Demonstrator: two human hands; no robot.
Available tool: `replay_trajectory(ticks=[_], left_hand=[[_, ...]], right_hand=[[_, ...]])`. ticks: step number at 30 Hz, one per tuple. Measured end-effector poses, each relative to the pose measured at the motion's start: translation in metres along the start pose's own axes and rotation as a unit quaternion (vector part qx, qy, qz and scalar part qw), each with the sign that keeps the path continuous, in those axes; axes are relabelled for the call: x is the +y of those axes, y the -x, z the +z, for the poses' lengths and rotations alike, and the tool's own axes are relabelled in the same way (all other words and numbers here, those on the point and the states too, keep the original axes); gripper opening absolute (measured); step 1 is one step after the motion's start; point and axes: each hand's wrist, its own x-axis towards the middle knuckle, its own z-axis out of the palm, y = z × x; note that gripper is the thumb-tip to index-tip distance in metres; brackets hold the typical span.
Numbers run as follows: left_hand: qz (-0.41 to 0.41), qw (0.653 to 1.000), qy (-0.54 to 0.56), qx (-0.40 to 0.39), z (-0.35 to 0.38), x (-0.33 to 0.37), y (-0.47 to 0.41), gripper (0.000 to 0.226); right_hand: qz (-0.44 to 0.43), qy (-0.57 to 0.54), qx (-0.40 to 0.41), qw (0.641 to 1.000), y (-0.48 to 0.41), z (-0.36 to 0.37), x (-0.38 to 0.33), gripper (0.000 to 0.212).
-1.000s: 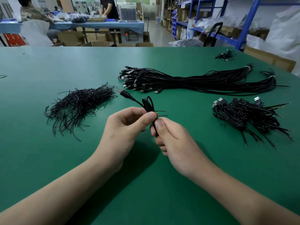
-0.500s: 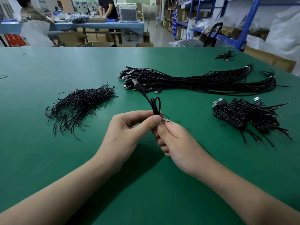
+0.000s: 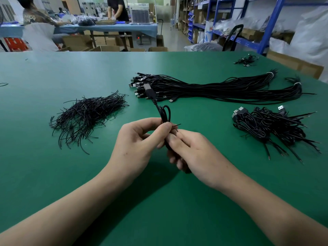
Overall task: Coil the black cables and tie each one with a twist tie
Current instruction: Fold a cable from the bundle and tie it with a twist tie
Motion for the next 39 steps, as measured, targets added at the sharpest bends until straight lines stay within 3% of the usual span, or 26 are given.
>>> replay_trajectory(ticks=[3,6,10,15,19,24,28,31,36,39], left_hand=[[-0.002,1.0,-0.013,0.022,-0.004,-0.002,-0.002,0.017],[-0.014,0.999,-0.037,0.029,-0.005,-0.001,-0.002,0.016],[-0.01,0.999,-0.053,0.003,0.0,0.0,0.001,0.014],[0.067,0.984,-0.165,0.026,-0.002,0.003,0.004,0.01],[0.165,0.953,-0.25,0.044,-0.003,0.004,0.003,0.011],[0.198,0.946,-0.251,0.06,-0.001,0.0,0.005,0.015],[0.128,0.97,-0.199,0.047,0.001,0.0,0.005,0.013],[0.027,0.997,-0.067,0.003,0.004,-0.001,0.003,0.016],[-0.071,0.992,0.104,-0.025,0.008,0.006,0.0,0.038],[-0.079,0.985,0.148,-0.042,0.007,0.007,0.001,0.042]], right_hand=[[-0.023,0.068,0.085,0.994,-0.001,-0.008,0.0,0.027],[-0.039,0.15,0.16,0.975,-0.001,-0.014,0.002,0.039],[-0.035,0.192,0.127,0.972,-0.001,-0.011,0.004,0.051],[0.008,-0.014,0.065,0.998,-0.001,-0.006,0.003,0.055],[0.064,-0.197,0.034,0.978,-0.002,-0.003,-0.003,0.041],[0.096,-0.27,0.048,0.957,0.0,0.006,-0.007,0.042],[0.043,-0.215,0.112,0.969,0.0,0.009,-0.006,0.039],[-0.036,-0.054,0.173,0.983,-0.001,0.006,-0.003,0.039],[-0.154,0.18,0.228,0.944,0.001,-0.004,-0.004,0.037],[-0.164,0.202,0.235,0.937,0.001,-0.006,-0.005,0.037]])
